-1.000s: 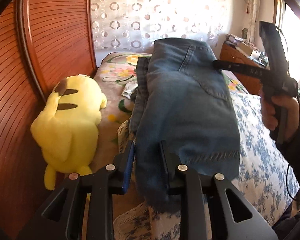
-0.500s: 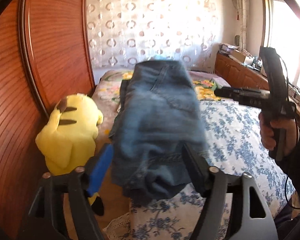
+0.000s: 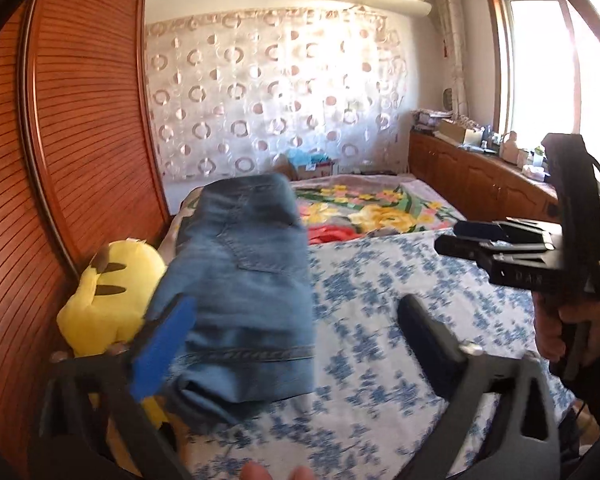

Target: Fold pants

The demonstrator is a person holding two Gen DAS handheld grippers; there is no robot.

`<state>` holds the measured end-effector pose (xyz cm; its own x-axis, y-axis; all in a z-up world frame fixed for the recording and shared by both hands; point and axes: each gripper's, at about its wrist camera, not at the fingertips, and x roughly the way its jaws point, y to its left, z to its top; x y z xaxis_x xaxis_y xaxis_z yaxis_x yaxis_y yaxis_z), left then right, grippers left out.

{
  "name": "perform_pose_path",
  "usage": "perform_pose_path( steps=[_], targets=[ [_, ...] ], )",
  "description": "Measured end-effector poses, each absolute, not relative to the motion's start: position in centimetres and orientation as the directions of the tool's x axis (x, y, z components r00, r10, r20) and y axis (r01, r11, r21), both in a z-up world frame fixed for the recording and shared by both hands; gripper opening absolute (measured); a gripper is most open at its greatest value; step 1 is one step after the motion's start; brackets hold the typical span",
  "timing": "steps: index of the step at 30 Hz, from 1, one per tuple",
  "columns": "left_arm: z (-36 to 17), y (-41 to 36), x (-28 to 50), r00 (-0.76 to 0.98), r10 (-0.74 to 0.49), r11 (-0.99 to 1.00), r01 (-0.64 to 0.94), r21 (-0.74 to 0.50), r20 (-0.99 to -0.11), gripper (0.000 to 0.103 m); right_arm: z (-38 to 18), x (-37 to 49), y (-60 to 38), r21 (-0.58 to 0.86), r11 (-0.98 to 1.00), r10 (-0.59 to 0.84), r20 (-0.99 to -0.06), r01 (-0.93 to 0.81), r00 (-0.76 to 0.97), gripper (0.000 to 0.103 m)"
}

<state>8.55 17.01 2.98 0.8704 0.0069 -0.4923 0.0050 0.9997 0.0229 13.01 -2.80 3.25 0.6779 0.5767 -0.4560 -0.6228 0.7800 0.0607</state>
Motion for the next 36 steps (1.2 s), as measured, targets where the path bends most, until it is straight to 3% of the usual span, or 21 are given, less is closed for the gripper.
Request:
perform_pose_path(
  steps=[10,13,24,36],
  targets=[
    [3.4,11.4,7.4,0.888,-0.03,0.998,0.049,0.03,-0.458,0.103,4.4,7.0,-8.3,0.039,0.837,0.512,-0.41,-0.546,0.755,0.068],
    [3.5,9.6,7.1,0.89,-0.024,0.998,0.051,0.047,-0.455,0.103,4.6,5.0,-9.7,0.031,0.855,0.487,-0.395,-0.518,0.779,0.08],
    [3.9,4.6,5.4,0.895,-0.114,0.993,0.122,-0.01,-0.432,0.103,5.3,-0.9,-12.8,0.024,0.9,0.417,-0.342,-0.436,0.842,0.081],
    [4.1,3.4,4.3,0.898,-0.089,0.996,0.093,-0.012,-0.432,0.103,4.4,-3.8,-13.0,0.039,0.929,0.359,-0.325,-0.367,0.875,0.081]
  ],
)
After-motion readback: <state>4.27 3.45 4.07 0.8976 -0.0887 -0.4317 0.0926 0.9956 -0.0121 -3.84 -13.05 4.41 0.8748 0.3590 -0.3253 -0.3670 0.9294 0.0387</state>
